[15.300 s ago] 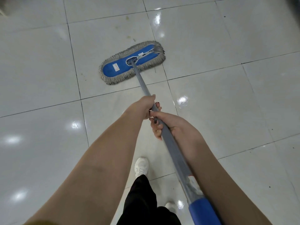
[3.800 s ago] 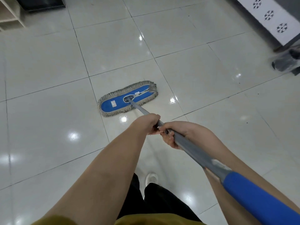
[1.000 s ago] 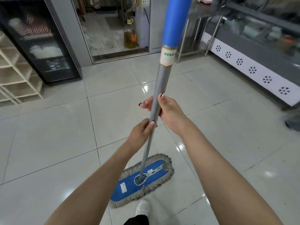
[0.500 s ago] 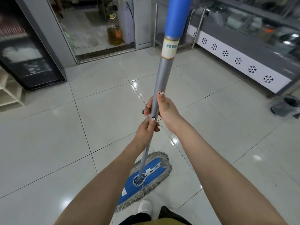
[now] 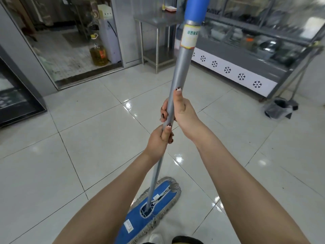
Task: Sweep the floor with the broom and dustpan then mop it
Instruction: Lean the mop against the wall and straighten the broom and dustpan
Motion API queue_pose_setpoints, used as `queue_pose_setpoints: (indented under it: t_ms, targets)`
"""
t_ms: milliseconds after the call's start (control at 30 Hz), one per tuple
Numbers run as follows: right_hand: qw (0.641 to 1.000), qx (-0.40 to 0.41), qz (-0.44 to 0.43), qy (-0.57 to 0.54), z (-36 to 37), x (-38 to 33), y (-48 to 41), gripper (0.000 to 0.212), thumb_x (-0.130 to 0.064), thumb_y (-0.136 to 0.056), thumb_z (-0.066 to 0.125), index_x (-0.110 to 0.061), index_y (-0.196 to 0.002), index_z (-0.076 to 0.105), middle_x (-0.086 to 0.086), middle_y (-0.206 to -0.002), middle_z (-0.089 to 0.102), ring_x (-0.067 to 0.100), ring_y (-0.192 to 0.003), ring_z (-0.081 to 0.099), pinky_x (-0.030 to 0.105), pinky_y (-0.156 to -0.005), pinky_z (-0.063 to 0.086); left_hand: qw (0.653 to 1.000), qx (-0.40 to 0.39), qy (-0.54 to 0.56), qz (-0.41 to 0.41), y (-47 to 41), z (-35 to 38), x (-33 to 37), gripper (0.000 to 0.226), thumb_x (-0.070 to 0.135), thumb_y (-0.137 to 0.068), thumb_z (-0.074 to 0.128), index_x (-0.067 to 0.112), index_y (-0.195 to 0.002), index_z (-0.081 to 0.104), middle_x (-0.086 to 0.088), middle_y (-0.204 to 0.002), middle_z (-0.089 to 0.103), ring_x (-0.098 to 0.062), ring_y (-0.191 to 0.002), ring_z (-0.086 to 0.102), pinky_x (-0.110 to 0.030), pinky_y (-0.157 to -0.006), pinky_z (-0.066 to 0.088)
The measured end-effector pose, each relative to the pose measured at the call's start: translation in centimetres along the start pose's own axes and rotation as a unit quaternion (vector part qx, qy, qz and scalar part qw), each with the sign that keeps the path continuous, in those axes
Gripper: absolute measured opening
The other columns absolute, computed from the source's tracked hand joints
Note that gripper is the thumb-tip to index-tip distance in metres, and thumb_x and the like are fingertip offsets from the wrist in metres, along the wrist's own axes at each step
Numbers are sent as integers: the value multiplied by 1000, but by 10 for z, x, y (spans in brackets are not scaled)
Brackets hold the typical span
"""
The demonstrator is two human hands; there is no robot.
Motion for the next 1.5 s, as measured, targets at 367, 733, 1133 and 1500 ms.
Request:
queue_pose_setpoints:
  t_ms: [367, 733, 1133, 1500]
  targets:
    - [988, 151, -22, -1, -78, -55, 18, 61, -52, -97, 26, -10, -59, 48, 0, -47, 52, 14, -42, 52, 26, -55, 53, 995, -84, 9, 53, -27, 83, 61, 44, 31, -102, 32, 12, -64, 44, 0, -59, 47, 3, -42, 46, -6, -50, 38]
    - [959, 280, -42, 9, -228, -78, 66, 62, -53, -96, 30, -8, -57, 47, -4, -39, 50, 10, -37, 50, 17, -45, 48, 983, -170, 29, 70, -37, 247, 107, 49, 35, -101, 30, 13, -60, 45, -1, -56, 48, 2, -40, 45, -9, -47, 39]
    - [938, 340, -49, 53, -412, -89, 113, 59, -57, -93, 34, -10, -61, 50, -3, -46, 52, 9, -42, 53, 15, -46, 48, 956, -272, 63, 93, -54, 436, 134, 58, 53, -92, 24, 11, -60, 48, 0, -55, 50, -1, -43, 48, -10, -47, 41]
    - [897, 432, -49, 83, -567, -92, 105, 61, -62, -89, 38, -11, -58, 50, -4, -40, 51, 8, -37, 50, 18, -45, 45, 913, -395, 78, 69, -104, 587, 164, 61, 61, -82, 22, 9, -60, 46, -3, -54, 47, -7, -43, 45, -11, -51, 42]
Point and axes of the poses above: each hand's wrist, its own y-axis away from the middle knuckle, its own z-axis out of the palm, x = y × z, the point moved 1 cm from there along -y, towards the middle knuckle
